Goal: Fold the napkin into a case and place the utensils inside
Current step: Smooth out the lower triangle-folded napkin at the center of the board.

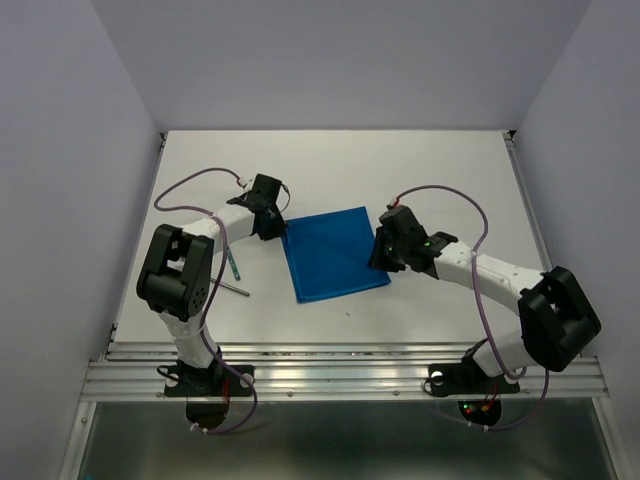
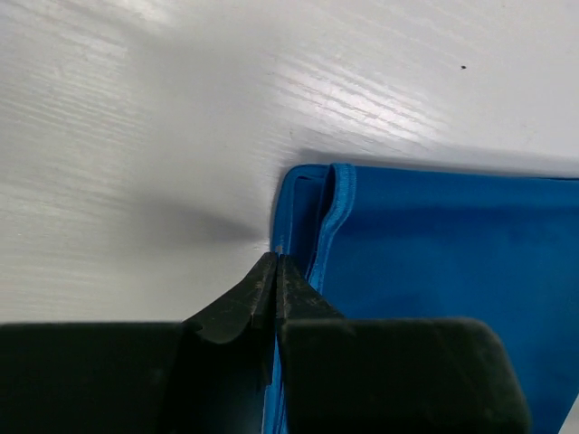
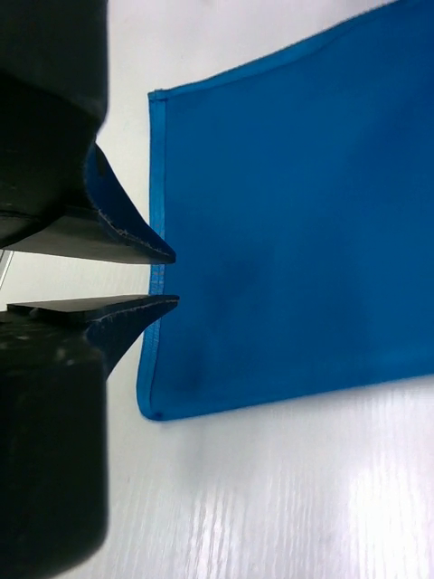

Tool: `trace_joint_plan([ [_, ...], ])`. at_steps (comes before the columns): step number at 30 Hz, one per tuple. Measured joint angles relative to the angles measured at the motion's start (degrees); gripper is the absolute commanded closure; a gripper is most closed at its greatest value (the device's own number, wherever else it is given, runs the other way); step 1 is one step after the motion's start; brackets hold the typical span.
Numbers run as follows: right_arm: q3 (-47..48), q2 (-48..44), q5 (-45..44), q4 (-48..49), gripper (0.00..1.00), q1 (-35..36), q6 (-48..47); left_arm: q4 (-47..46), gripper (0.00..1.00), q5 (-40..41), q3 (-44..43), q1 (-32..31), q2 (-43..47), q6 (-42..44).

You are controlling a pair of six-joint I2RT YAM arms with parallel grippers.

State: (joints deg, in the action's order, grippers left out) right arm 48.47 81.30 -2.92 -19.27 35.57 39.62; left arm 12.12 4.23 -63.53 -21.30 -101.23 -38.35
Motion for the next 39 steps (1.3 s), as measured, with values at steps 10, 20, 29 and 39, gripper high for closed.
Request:
trace_joint_plan([
  [10,11.52,10.45,-2.69,-0.37,0.61,13.77,0.0,-1.31,1.0,-0.96,3.04,1.33,0.35,-0.24],
  [20,21.7,21.22,-4.39,-1.4,0.59,22.01,0.02,-3.23,1.0,-2.73,3.04,1.92,-0.28,-0.24],
  [29,25.81,25.92,-5.31,-2.69,0.6,24.41,0.02,-4.61,1.0,-5.35,3.06,3.06,-0.26,-0.33],
  [39,26.82,29.14,-5.53,-3.13,0.62,25.79,0.02,-7.58,1.0,-9.03,3.06,3.41,-2.54,-0.7],
])
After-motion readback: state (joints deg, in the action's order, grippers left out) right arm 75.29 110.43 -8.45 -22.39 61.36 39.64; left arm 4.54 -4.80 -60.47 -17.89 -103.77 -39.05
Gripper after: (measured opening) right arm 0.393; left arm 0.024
